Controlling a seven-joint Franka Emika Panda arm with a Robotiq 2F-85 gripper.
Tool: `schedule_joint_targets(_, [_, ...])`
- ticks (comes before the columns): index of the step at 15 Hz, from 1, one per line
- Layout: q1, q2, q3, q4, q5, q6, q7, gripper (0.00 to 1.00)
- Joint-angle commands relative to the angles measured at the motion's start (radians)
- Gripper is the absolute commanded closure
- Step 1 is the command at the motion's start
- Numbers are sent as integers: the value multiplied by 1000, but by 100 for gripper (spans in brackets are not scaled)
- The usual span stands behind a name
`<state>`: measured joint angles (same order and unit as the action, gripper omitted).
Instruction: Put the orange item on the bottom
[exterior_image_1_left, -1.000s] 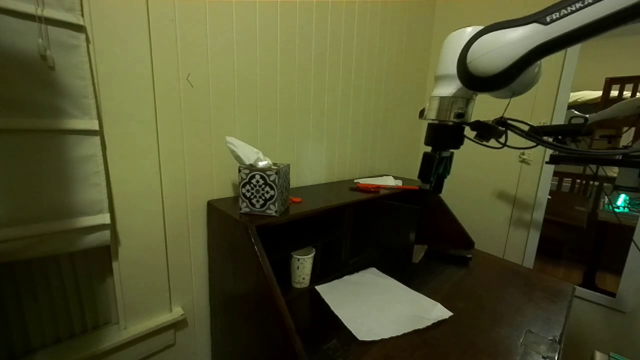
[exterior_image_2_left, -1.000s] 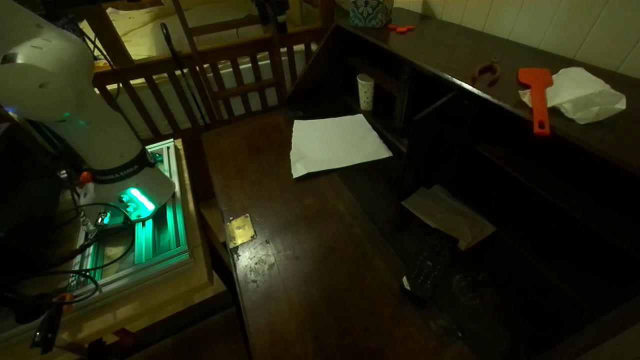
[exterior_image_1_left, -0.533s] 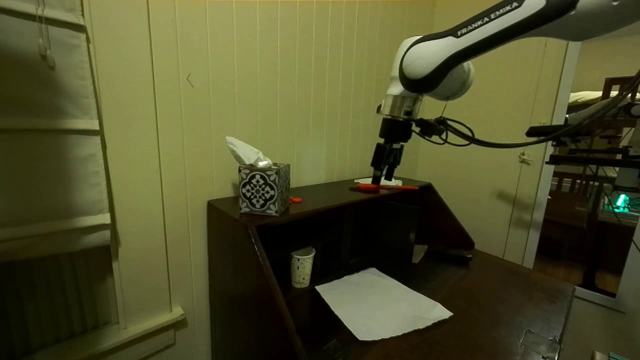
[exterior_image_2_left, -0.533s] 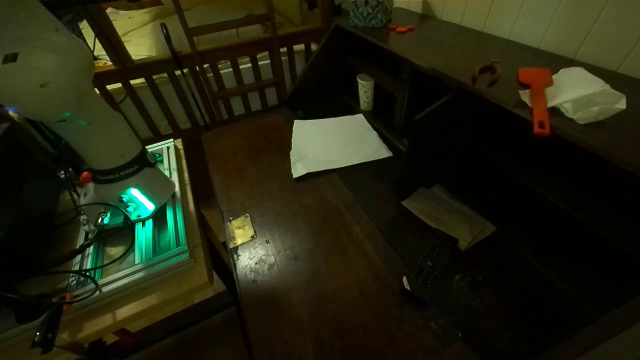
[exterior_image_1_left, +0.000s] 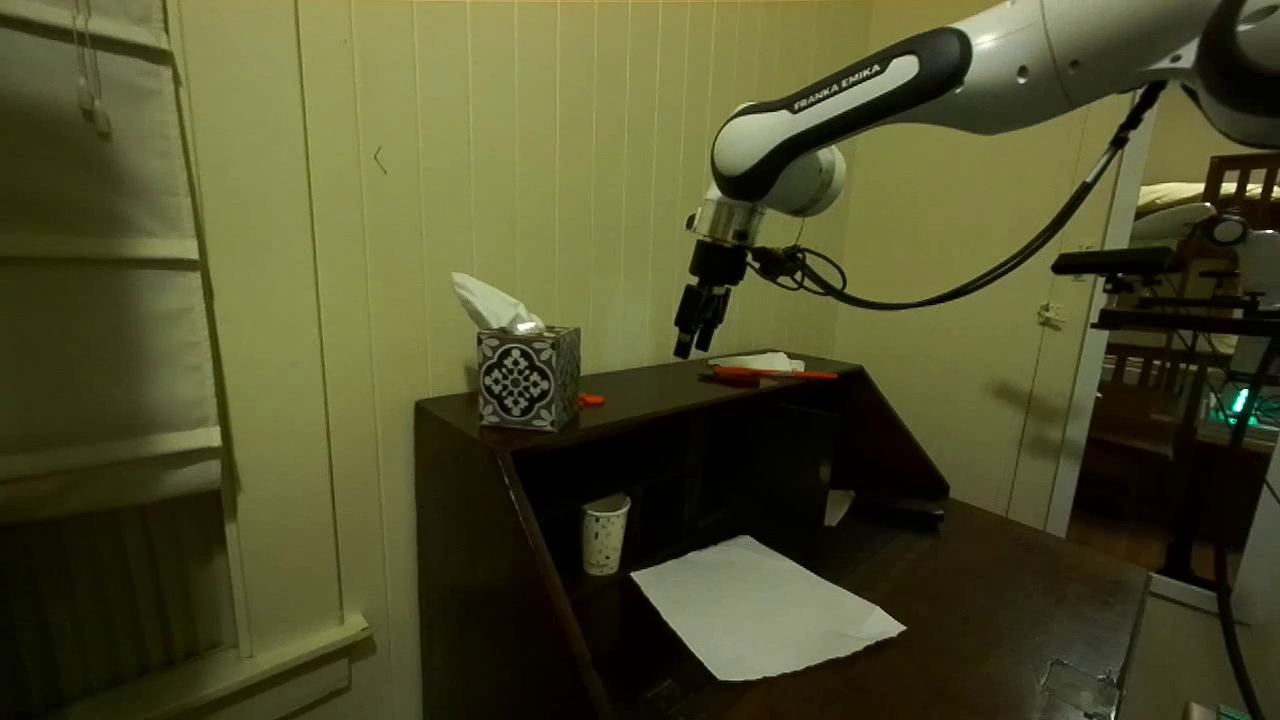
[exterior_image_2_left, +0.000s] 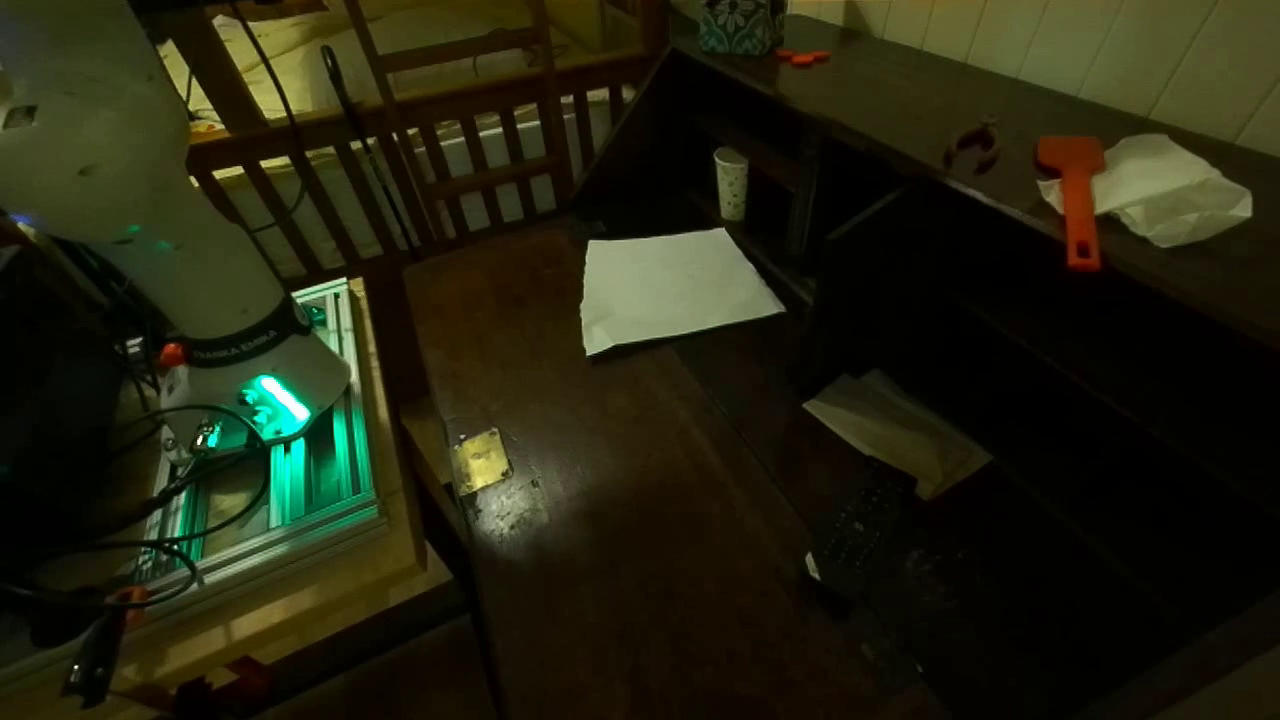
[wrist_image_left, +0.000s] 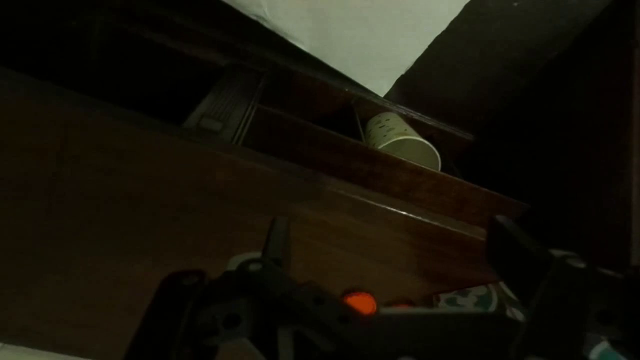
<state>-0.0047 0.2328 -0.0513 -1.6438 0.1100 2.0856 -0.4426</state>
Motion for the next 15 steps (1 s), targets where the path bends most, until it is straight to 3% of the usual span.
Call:
schedule_joint_targets(1, [-31,176,40,236,5,-67,-20,0])
schedule_joint_targets(2, [-31,198,49,272,21,-94,18,0])
schedule_joint_targets(3, [-34,118,48,142,-12,-28,3,0])
schedule_joint_targets(6, [-35,180,62,225,-13,-58,18,0])
schedule_joint_targets(10, [-38,185,62,242,-13,-66,19,0])
schedule_joint_targets(15, [-7,297,73,330,-93,23,23,0])
